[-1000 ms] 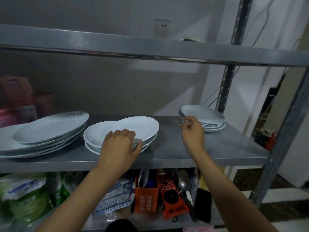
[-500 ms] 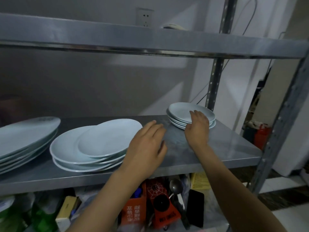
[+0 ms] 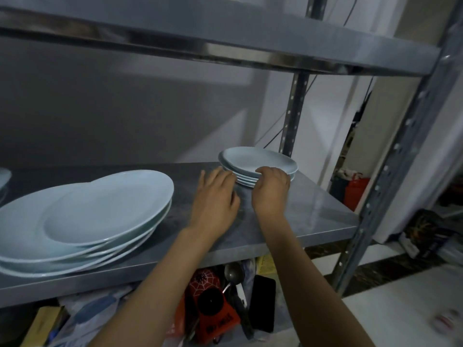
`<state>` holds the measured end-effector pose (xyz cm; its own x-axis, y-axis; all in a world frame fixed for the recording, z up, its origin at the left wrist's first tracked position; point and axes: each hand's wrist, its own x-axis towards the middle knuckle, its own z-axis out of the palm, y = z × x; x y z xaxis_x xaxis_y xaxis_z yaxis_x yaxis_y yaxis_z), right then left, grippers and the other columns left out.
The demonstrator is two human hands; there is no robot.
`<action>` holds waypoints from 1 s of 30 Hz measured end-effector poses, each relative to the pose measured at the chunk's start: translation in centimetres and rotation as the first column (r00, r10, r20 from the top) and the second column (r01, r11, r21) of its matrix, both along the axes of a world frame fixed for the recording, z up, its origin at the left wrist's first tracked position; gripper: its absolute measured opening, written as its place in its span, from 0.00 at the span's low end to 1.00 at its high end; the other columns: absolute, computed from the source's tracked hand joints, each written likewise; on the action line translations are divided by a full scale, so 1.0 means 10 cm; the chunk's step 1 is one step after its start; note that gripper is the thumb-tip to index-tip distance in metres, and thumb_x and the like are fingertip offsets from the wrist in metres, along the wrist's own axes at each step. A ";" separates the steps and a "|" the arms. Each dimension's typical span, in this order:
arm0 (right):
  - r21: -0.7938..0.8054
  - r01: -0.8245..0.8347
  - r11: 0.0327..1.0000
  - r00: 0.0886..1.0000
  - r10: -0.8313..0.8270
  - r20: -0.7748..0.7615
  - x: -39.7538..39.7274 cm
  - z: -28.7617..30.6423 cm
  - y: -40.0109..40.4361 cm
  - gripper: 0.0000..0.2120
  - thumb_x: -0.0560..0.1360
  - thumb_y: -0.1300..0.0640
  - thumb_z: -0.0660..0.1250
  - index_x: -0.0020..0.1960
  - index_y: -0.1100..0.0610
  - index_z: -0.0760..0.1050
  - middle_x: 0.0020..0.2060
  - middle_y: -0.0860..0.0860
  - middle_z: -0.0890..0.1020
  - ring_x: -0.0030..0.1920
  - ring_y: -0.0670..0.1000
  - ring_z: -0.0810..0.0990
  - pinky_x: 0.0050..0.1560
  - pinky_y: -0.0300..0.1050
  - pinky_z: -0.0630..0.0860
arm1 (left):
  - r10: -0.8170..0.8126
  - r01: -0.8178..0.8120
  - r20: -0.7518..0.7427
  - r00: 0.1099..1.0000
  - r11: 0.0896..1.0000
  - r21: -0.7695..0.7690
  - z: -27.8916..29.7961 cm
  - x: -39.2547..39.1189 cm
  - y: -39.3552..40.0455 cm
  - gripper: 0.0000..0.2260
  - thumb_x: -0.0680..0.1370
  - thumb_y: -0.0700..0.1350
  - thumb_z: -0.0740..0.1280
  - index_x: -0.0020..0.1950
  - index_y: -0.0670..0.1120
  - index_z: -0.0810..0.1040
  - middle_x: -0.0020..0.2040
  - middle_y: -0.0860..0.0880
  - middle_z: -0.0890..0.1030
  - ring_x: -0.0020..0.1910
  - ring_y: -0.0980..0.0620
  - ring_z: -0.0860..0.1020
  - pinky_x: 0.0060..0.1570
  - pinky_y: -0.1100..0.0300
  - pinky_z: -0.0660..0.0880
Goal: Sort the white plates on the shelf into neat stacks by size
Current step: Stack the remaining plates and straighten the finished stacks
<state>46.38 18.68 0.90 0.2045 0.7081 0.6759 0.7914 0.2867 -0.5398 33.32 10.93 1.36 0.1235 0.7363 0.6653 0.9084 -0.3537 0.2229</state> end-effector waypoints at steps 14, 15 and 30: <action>0.279 -0.103 0.955 0.950 0.178 -0.258 0.04 0.13 -0.33 0.06 0.76 0.64 0.67 0.52 0.58 0.80 0.50 0.51 0.81 0.55 0.47 0.74 0.59 0.41 0.73 | -0.071 0.058 0.092 0.993 0.990 0.131 0.00 0.03 -0.42 0.25 0.72 0.34 0.65 0.69 0.42 0.70 0.71 0.45 0.70 0.74 0.48 0.61 0.73 0.45 0.58; 0.308 -0.123 0.943 0.955 0.197 -0.222 0.03 0.13 -0.38 0.06 0.75 0.65 0.68 0.51 0.59 0.80 0.49 0.51 0.81 0.54 0.45 0.74 0.58 0.37 0.71 | -0.033 0.023 0.053 0.998 0.985 0.172 0.02 0.03 -0.50 0.26 0.70 0.32 0.66 0.68 0.41 0.72 0.69 0.45 0.72 0.73 0.46 0.63 0.72 0.43 0.58; 0.472 -0.489 0.733 0.798 0.595 -0.098 -1.09 0.53 -1.42 0.08 0.72 0.68 0.70 0.50 0.60 0.82 0.47 0.51 0.82 0.54 0.50 0.77 0.60 0.41 0.72 | 0.299 -0.316 0.104 0.949 0.882 0.351 0.53 -0.94 -1.41 0.26 0.65 0.26 0.68 0.62 0.40 0.75 0.64 0.39 0.75 0.66 0.37 0.70 0.68 0.38 0.63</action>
<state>35.45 4.49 6.18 0.0552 0.4192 0.9062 0.3005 0.8586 -0.4154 23.95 -3.19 6.63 -0.1065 0.4428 0.8903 0.9765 -0.1221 0.1775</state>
